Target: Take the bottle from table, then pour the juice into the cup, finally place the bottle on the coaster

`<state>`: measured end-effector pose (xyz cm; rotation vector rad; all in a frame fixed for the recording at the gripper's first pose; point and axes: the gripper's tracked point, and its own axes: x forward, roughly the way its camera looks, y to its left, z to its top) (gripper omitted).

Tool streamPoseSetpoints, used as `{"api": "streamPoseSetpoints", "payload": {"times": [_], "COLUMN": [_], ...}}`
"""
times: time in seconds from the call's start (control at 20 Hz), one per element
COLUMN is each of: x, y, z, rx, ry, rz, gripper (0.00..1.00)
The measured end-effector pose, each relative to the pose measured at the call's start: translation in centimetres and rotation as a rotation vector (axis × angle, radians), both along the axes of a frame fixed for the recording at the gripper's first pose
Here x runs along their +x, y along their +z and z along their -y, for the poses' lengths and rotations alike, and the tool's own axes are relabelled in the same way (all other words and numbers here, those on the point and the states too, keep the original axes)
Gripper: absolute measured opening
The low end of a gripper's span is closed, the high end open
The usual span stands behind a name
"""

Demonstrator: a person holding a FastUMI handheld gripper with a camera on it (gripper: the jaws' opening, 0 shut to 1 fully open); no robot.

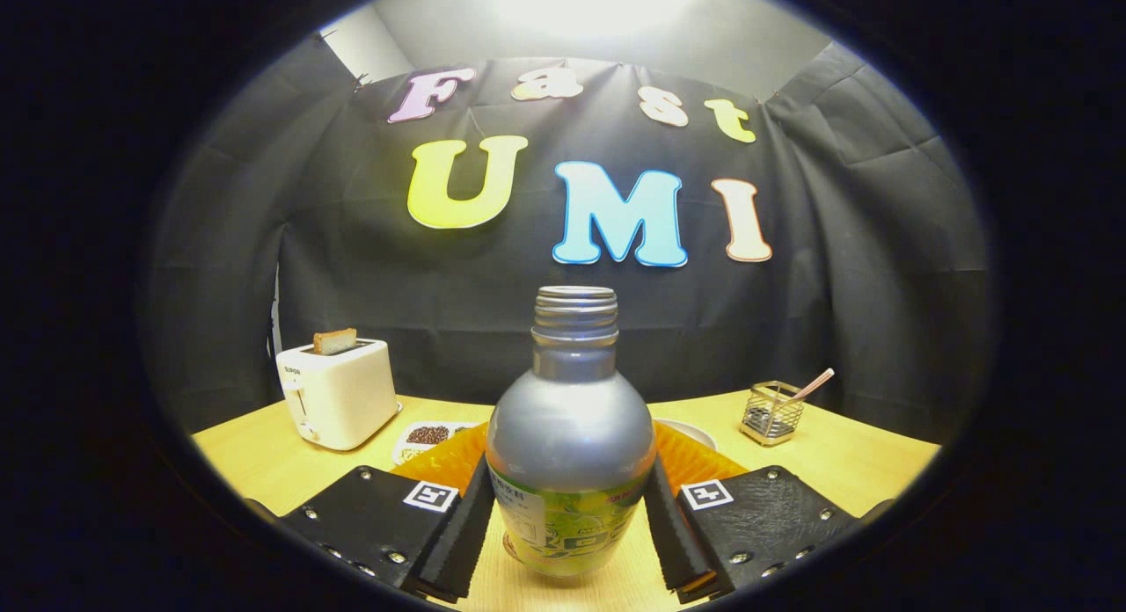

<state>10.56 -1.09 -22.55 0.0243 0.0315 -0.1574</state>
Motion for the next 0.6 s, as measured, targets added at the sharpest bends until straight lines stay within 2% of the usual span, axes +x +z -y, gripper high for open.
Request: {"api": "streamPoseSetpoints", "payload": {"times": [0.25,0.6], "x": [3.2,5.0], "y": [-4.0,-5.0], "z": [-0.9,-1.7], "rx": [0.006,-0.041], "ry": [0.040,0.056], "rz": [-0.044,-0.047], "gripper": [0.78,0.78]}}
